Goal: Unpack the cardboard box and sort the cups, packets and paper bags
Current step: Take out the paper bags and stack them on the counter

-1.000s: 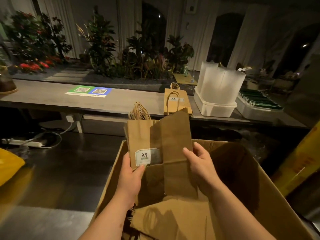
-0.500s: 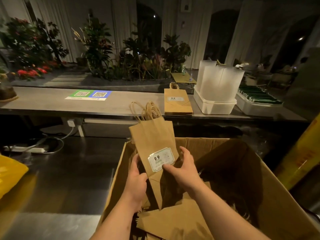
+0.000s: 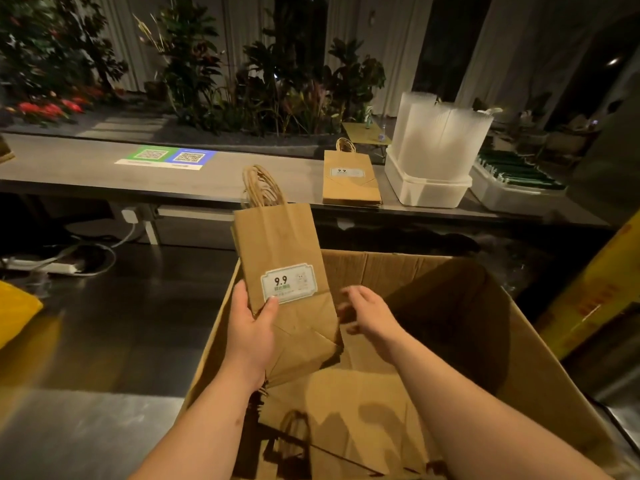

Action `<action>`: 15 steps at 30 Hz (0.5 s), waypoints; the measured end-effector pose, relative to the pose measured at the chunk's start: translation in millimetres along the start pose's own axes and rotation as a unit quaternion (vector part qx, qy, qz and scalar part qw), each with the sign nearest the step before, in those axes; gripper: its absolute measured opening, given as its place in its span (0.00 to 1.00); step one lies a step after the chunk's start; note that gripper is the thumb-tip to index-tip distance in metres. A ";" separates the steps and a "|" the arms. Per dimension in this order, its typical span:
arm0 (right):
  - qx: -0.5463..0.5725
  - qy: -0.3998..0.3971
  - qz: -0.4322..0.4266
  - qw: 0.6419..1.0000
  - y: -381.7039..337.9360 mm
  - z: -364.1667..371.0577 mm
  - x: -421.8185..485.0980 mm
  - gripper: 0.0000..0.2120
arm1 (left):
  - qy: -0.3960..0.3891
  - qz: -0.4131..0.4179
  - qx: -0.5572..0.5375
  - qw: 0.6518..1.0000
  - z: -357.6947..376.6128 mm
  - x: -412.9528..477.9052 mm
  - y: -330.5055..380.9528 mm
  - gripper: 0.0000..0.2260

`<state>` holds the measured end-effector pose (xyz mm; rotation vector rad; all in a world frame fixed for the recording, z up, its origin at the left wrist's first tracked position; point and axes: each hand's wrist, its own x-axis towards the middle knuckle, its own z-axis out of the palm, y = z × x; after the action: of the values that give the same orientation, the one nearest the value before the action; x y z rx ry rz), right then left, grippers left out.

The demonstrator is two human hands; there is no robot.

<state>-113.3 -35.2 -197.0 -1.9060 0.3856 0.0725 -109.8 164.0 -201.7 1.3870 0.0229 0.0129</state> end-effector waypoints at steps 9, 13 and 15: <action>-0.509 -0.180 0.074 0.838 92.7 4.6 6.6 0.30 | 0.064 0.021 -0.003 0.998 -0.8 6.5 -0.3 0.14; -0.425 -0.199 0.114 0.876 87.7 -4.2 13.1 0.25 | 0.062 0.024 0.002 0.998 -1.0 5.5 -0.8 0.15; -0.316 -0.201 0.135 0.917 75.4 -22.2 10.3 0.22 | 0.067 0.029 0.006 0.997 -2.4 7.0 -1.2 0.15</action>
<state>-129.1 -81.7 -259.3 -2.3809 0.3664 0.8504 -102.8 166.2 -203.4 1.3971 0.0953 0.1549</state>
